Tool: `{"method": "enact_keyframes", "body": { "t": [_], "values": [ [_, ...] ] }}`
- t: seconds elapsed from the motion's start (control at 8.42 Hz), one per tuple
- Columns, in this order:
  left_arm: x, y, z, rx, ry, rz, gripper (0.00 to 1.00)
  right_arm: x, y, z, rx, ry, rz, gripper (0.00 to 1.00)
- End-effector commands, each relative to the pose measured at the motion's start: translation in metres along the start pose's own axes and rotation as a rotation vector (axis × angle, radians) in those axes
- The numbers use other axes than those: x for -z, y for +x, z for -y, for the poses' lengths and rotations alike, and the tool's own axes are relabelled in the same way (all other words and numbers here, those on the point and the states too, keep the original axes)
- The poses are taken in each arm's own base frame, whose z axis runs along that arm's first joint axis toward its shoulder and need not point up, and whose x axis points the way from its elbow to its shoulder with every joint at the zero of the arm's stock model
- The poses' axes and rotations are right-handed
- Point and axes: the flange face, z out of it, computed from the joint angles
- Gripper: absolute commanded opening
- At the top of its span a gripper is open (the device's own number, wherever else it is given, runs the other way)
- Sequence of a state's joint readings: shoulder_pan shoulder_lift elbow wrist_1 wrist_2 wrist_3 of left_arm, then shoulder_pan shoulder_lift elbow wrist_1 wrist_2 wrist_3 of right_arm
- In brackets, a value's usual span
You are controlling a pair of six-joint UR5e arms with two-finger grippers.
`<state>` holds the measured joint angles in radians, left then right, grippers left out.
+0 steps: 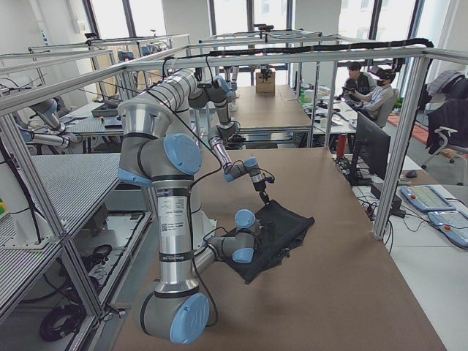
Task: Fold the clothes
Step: 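Grasp the far corner with the left gripper while the right gripper holds the shirt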
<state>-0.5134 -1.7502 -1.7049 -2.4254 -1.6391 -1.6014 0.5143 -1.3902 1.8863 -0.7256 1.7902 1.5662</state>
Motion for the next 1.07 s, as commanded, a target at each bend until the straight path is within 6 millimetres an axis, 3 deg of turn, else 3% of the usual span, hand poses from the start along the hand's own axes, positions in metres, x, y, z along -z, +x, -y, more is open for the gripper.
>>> {"method": "enact_keyframes", "body": {
  "t": [0.0,0.12,0.36,0.71,0.95],
  "values": [
    [0.007,0.004,0.002,-0.002,-0.024,-0.008,0.00,0.000,0.000,-0.001,0.001,-0.002,0.001,0.94],
    [0.008,0.008,0.007,0.002,-0.014,-0.013,0.00,-0.001,-0.001,-0.002,0.001,-0.003,0.001,0.94],
    [0.013,0.008,0.037,0.019,0.034,-0.001,0.00,-0.001,-0.002,-0.003,0.001,-0.006,0.005,0.94],
    [0.011,0.058,0.082,0.052,0.100,0.048,0.00,-0.004,-0.001,-0.011,0.004,-0.020,0.001,0.94],
    [-0.013,0.095,0.117,0.070,0.146,0.075,0.00,-0.005,-0.002,-0.014,0.005,-0.024,0.003,0.94]
  ]
}}
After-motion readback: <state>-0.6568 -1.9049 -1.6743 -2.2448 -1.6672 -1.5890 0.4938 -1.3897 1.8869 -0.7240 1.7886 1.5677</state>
